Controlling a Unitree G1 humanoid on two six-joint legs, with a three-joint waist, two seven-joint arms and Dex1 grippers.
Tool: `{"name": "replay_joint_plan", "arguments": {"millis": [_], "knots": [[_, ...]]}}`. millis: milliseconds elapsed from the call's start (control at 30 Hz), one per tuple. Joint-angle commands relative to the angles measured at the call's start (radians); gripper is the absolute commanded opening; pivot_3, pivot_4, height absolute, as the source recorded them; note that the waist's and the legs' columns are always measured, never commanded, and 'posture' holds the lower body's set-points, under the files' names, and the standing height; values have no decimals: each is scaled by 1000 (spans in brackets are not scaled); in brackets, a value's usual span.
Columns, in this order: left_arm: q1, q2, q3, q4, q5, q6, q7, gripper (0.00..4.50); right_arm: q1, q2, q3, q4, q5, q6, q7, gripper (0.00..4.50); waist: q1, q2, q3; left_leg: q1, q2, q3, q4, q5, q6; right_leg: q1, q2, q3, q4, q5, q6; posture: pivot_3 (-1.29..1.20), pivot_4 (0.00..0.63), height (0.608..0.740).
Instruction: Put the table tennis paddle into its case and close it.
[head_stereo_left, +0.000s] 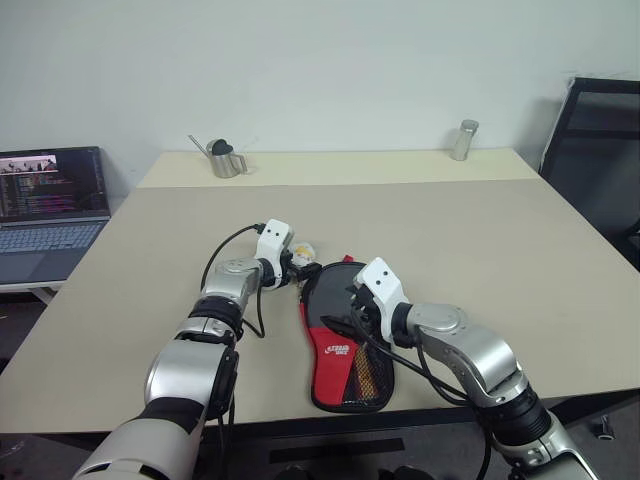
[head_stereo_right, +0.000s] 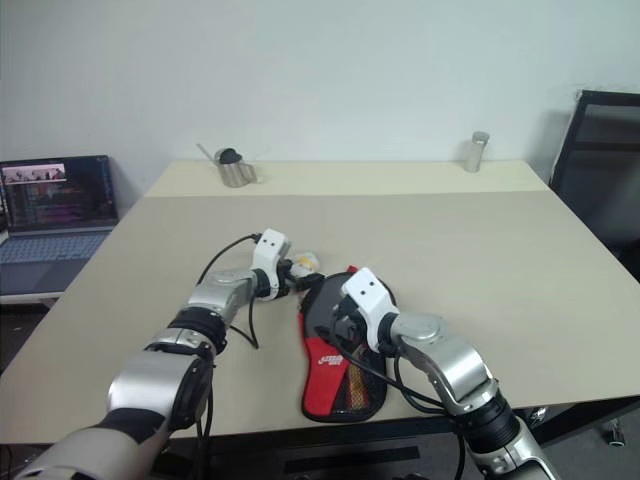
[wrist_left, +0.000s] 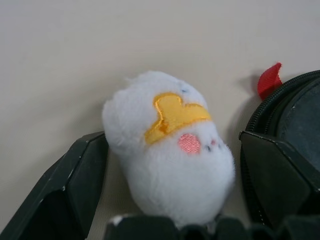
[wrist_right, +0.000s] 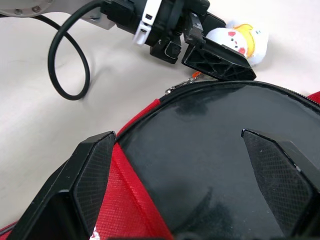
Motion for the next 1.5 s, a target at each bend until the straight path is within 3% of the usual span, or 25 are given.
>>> {"name": "replay_joint_plan", "arguments": {"millis": [33, 300, 400, 800, 1133, 1500], "knots": [[8, 1, 11, 0, 2, -5, -7, 3856, -31, 24, -6, 67, -16, -10, -6, 4500, 0, 0, 0, 0, 0, 0, 0, 0, 0, 0, 0, 0, 0, 0, 0, 0, 150, 740], [25, 6, 34, -8, -3, -4, 9, 957, -64, 50, 4, 200, -55, -21, 2, 4500, -1, -1, -1, 0, 0, 0, 0, 0, 0, 0, 0, 0, 1, 0, 0, 0, 150, 740], [26, 11, 43, -14, -4, -9, 23, 234, -63, 60, 5, 206, -65, -20, -1, 4500, -1, -2, -2, 1, 0, 0, 0, 0, 0, 0, 0, 0, 1, 0, 0, 0, 150, 740], [-30, 69, 28, -22, 42, -92, 63, 178, -45, 79, 18, 260, -112, -5, -4, 4500, -3, -7, -5, 2, 0, 0, 0, 0, 0, 1, 0, 1, 2, 0, 0, 0, 150, 740], [-180, -33, -74, 135, 198, -247, 170, 178, -27, 90, 32, 299, -133, -11, 3, 4500, -1, -11, -7, 3, 1, 0, 1, 0, 0, 2, 0, 1, 1, 1, 0, 0, 150, 740], [-218, -99, -162, 180, 356, -328, 334, 178, 12, 126, 37, 310, -155, -8, -13, 4500, -3, -12, -8, 6, 1, 2, 0, 0, 0, 4, 0, 2, 1, 1, 0, 0, 150, 740]]}}
